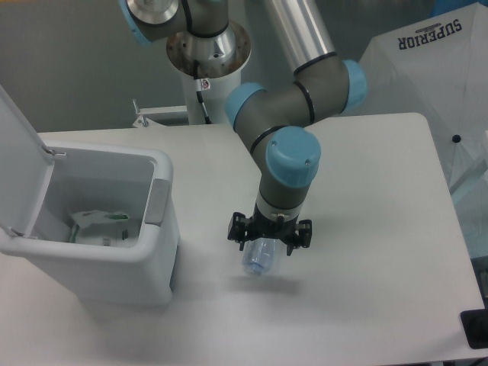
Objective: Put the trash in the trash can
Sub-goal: 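Close the gripper around the bottle's body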
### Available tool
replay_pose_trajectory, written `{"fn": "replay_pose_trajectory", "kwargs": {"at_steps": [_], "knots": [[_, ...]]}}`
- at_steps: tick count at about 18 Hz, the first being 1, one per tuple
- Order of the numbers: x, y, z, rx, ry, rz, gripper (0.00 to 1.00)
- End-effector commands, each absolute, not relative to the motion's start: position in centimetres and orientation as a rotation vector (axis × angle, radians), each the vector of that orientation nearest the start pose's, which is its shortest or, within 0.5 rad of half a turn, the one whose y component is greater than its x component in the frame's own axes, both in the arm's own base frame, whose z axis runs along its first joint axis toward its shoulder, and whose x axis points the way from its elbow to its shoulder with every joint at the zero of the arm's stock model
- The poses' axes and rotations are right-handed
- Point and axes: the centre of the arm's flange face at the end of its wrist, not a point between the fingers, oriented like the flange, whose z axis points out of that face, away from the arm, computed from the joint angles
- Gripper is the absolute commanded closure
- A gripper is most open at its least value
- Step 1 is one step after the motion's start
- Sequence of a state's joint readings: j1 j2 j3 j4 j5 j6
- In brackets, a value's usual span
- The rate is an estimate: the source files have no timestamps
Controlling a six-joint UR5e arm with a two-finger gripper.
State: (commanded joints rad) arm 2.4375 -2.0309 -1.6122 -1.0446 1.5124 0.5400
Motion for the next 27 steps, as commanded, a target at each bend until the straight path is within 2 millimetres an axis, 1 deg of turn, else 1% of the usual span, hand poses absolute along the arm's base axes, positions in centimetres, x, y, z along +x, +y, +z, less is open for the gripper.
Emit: {"fn": "replay_pose_trajectory", "kwargs": {"at_steps": [2,4,5,8,10,13,15,17,18,20,21,22,25,26,27], "knots": [[-39.0,52.2,24.6,-3.064,-0.488,-0.053,0.0],[-39.0,52.2,24.1,-3.093,-0.481,-0.014,0.0],[-38.7,52.5,23.8,-3.104,-0.468,-0.004,0.0],[-38.4,52.9,22.7,-3.124,-0.463,-0.015,0.0],[-37.8,53.4,22.1,-3.135,-0.445,-0.016,0.0],[-37.9,53.5,20.8,-3.167,-0.444,-0.001,0.0],[-37.9,53.9,20.3,-3.179,-0.435,0.009,0.0],[-37.5,54.1,19.3,-3.195,-0.424,0.0,0.0],[-37.7,54.1,18.7,-3.211,-0.425,0.011,0.0],[-37.3,54.6,18.4,-3.224,-0.408,0.03,0.01],[-37.3,54.6,18.4,-3.223,-0.408,0.034,0.04],[-37.3,54.6,18.4,-3.223,-0.41,0.034,0.1],[-37.3,54.7,18.7,-3.218,-0.41,0.037,0.3],[-37.3,54.6,18.7,-3.217,-0.415,0.035,0.35],[-37.3,54.7,18.9,-3.215,-0.412,0.038,0.38]]}}
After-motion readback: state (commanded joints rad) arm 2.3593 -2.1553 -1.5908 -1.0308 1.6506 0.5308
